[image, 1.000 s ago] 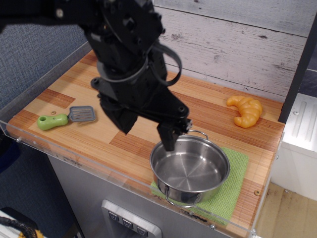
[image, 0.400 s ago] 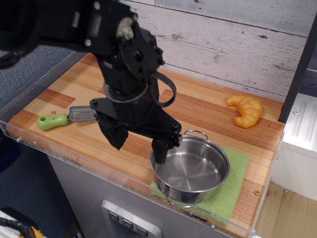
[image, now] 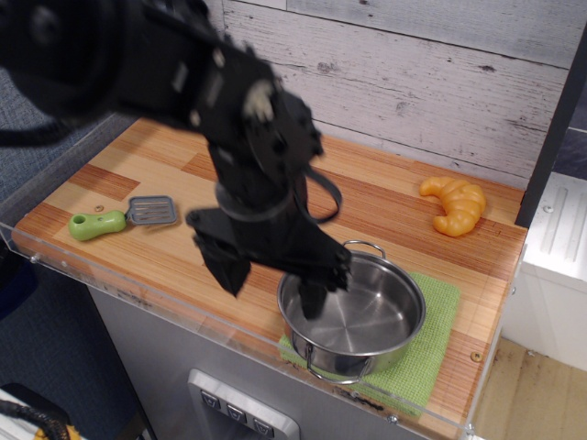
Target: Move pot to left of green cloth.
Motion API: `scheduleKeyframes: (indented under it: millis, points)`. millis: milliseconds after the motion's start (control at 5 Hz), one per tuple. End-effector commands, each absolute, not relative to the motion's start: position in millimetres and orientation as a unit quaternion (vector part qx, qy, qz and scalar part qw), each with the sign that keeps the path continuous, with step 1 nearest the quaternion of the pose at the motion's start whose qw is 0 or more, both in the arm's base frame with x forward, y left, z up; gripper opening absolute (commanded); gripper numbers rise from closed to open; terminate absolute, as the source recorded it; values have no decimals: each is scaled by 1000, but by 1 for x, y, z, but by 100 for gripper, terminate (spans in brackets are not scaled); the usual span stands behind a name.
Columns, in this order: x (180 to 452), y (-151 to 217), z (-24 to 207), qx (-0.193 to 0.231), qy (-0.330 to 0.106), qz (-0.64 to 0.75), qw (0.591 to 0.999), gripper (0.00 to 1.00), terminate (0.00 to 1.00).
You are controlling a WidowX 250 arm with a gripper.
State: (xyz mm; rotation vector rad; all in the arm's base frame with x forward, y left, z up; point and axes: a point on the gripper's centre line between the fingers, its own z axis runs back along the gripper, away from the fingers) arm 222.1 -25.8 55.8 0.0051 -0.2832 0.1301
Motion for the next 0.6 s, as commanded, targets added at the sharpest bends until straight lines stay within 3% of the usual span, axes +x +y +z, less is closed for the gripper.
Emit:
scheduleKeyframes:
  millis: [0, 200, 400]
  points:
    - [230, -32, 46, -8, -160, 68, 985, 100, 0]
    - [230, -32, 44, 7, -149, 63, 987, 0, 0]
    - [230, -32, 45, 14, -142, 52, 988, 0, 0]
